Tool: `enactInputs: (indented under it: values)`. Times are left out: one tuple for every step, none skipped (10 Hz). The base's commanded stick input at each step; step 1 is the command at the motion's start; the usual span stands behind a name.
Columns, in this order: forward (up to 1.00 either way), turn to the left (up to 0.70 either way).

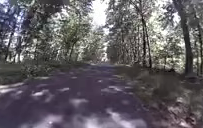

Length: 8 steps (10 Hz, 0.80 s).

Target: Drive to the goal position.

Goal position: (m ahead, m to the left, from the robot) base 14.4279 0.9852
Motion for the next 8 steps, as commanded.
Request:
enactInputs:
  values:
    - [0.45, 0.00]
    - [0.45, 0.00]
    - [0.45, 0.00]
    - [0.45, 0.00]
    - [0.45, 0.00]
    - [0.45, 0.00]
    - [0.45, 0.00]
    - [0.45, 0.00]
